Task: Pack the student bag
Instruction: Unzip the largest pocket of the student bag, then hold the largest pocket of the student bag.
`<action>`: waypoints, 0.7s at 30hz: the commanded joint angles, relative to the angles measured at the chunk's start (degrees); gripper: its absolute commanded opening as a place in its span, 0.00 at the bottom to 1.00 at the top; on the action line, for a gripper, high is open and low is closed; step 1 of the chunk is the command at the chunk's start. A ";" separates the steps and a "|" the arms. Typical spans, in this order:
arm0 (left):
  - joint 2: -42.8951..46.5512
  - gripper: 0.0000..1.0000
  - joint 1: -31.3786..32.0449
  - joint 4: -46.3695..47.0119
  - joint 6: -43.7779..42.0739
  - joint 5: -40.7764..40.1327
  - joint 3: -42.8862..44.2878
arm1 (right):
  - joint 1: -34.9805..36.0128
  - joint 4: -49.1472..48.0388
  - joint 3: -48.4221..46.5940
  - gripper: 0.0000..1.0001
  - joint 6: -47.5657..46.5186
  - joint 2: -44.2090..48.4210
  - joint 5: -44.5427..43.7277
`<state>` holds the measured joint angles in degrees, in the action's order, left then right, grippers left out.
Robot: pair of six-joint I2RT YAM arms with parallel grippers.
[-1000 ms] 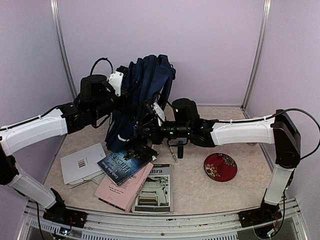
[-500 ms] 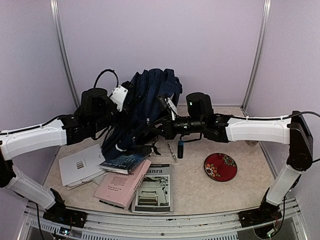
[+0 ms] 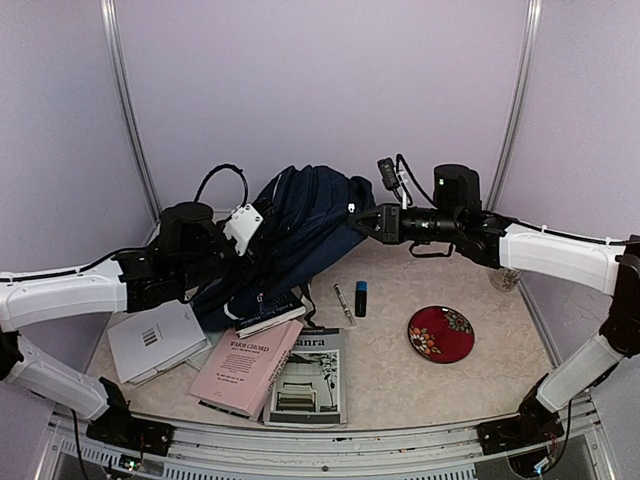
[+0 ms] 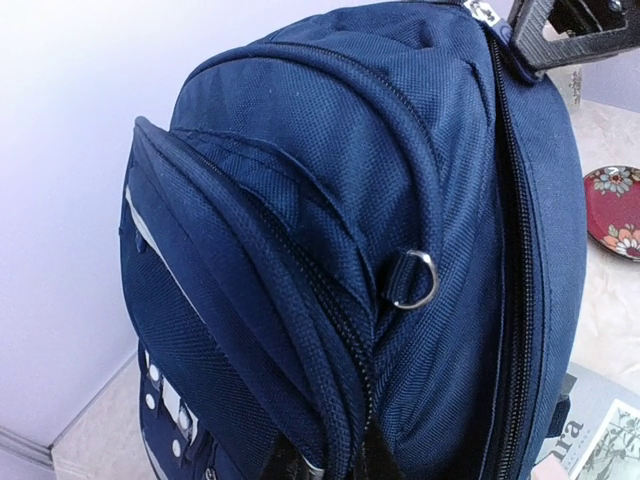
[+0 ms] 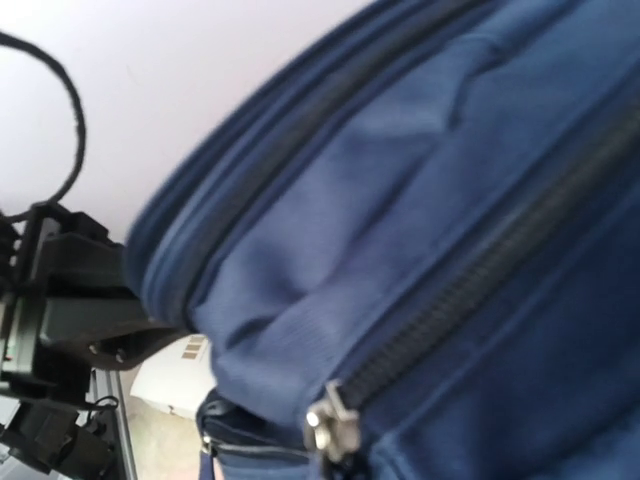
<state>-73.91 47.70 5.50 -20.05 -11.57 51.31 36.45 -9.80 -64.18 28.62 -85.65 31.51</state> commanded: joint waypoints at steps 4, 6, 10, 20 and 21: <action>4.07 0.00 0.38 -2.10 -5.15 3.68 -1.44 | -2.71 -2.48 -0.66 0.00 3.14 -1.19 1.38; 4.37 0.31 0.37 -3.83 -4.83 8.00 -0.28 | -1.79 -3.70 -0.01 0.00 4.04 -1.80 2.32; 4.98 0.75 0.29 -2.81 -1.64 14.20 3.93 | 1.10 -3.08 -1.77 0.00 3.03 -2.70 3.04; -11.33 0.87 -3.36 -12.90 0.61 25.13 23.44 | 3.72 0.61 -5.91 0.00 0.40 -1.95 2.69; -13.46 0.86 -3.88 -15.99 1.26 27.56 25.88 | 3.72 0.71 -5.68 0.00 0.31 -1.52 2.50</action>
<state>-79.72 46.35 -0.03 -20.60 7.73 70.50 39.88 -7.49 -68.01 30.50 -89.36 34.06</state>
